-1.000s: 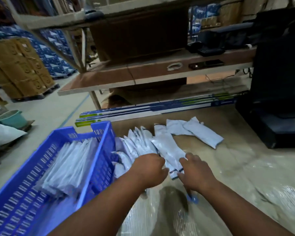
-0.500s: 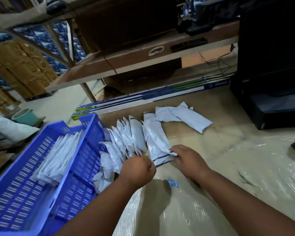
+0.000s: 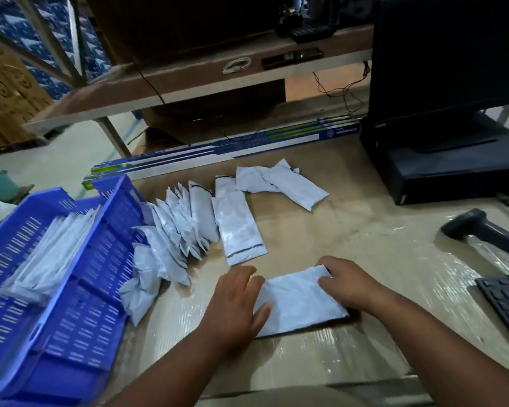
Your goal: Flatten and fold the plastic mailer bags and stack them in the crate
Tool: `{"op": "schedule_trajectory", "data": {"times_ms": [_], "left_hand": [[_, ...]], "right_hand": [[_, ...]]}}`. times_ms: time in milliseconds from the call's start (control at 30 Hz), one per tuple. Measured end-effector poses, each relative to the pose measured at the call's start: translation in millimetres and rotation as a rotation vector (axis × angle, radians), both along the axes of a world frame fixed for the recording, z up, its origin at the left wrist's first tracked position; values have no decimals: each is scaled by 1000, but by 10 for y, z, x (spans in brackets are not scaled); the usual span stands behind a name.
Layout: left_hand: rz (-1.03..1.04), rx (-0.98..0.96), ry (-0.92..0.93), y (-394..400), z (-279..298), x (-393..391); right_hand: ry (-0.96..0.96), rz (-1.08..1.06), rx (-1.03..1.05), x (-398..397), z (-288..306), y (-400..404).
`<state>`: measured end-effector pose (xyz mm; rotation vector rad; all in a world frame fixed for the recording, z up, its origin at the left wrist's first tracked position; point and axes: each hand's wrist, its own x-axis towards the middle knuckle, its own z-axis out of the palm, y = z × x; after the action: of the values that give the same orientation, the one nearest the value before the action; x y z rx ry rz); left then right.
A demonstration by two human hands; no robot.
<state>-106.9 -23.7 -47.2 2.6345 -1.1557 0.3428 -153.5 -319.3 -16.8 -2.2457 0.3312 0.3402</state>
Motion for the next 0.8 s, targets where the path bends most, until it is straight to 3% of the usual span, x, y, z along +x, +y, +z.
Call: {"op": "schedule_trajectory", "data": {"times_ms": [233,400,500,600,800], "left_hand": [[141,159,154,430,-364,-378],[236,185,252,659,-332,-287],[292,107,254,706,-308,-245],[298,115,253,683,-321,-152],[289,176,281,624,-406,-108]], "right_hand": [[11,74,-32,-180,-85,387],[-28,88,-301,-35,-125,685],[-287,99,-690,4,-124,869],[-533,197,-726,53,-75,1184],[-396,482,-813,179,-284,1771]]}}
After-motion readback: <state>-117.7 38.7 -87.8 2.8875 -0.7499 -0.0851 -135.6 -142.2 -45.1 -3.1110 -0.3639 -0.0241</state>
